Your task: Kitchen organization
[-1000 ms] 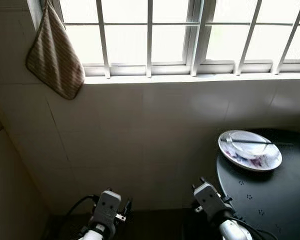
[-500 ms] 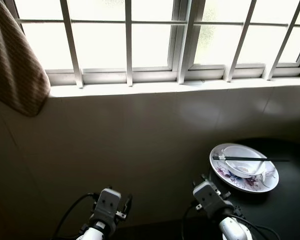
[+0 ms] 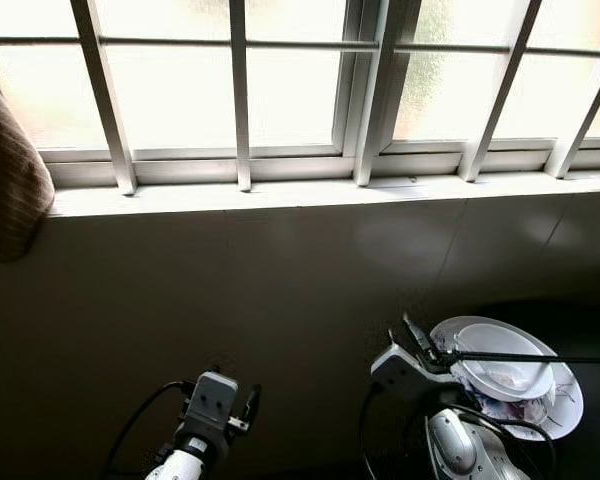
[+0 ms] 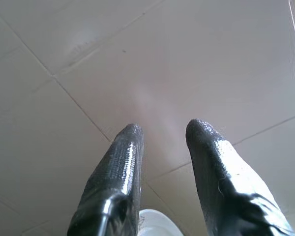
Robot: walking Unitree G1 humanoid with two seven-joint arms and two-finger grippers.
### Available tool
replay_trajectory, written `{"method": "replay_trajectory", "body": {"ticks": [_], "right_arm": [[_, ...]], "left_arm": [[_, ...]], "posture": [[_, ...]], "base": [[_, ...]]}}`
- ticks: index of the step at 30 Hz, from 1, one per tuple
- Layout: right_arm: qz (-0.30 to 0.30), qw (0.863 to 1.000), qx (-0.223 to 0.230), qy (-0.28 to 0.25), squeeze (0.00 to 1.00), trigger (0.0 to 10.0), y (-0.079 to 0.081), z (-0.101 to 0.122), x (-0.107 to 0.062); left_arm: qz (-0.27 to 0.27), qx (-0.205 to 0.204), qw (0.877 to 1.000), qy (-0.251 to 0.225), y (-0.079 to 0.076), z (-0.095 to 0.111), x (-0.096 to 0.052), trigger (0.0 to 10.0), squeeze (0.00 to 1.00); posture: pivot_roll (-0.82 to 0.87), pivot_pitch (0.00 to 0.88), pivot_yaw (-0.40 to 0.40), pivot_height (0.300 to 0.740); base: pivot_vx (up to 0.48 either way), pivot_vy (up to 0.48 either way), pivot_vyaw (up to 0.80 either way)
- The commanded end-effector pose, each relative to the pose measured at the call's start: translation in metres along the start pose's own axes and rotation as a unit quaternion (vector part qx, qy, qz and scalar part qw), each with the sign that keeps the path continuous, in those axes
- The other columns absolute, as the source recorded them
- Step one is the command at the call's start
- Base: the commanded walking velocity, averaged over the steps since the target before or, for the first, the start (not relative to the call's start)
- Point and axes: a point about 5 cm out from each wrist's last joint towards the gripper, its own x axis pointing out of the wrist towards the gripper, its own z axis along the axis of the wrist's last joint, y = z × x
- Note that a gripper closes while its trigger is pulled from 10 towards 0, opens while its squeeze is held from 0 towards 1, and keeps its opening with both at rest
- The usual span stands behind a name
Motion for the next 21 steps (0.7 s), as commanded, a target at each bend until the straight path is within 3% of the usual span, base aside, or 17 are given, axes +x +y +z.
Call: {"method": "replay_trajectory", "body": {"ticks": [1, 10, 13, 16, 21], "right_arm": [[0.001, 1.0, 0.002, 0.003, 0.0, 10.0, 0.003, 0.0, 0.0], [-0.013, 0.999, -0.025, 0.04, 0.0, 10.0, 0.001, -0.009, 0.002], [-0.02, 0.997, -0.015, 0.074, 0.0, 10.0, -0.002, -0.018, 0.003], [-0.017, 0.996, -0.05, 0.077, 0.0, 10.0, -0.003, -0.021, 0.005], [0.01, 0.993, -0.102, 0.05, 0.0, 10.0, 0.005, -0.015, 0.006]], "left_arm": [[0.001, -0.002, 1.0, -0.001, 0.002, 0.0, -0.001, 10.0, 0.0], [0.001, -0.009, 1.0, -0.003, 0.0, 0.001, 0.0, 10.0, 0.0], [0.0, -0.011, 1.0, -0.003, 0.0, 0.001, 0.0, 10.0, 0.0], [-0.002, -0.015, 1.0, -0.002, 0.0, 0.001, 0.0, 10.0, 0.0], [-0.002, -0.019, 1.0, -0.002, 0.0, 0.001, 0.001, 10.0, 0.0]], "posture": [[-0.05, 0.0, -0.042, 0.736], [-0.05, 0.0, -0.045, 0.736], [-0.05, 0.0, -0.047, 0.736], [-0.05, 0.0, -0.048, 0.736], [-0.05, 0.0, -0.049, 0.736]], "base": [[0.0, 0.0, 0.0], [0.0, 0.0, 0.0], [0.0, 0.0, -0.8], [0.0, 0.0, -0.8], [0.0, 0.0, 0.0]]}}
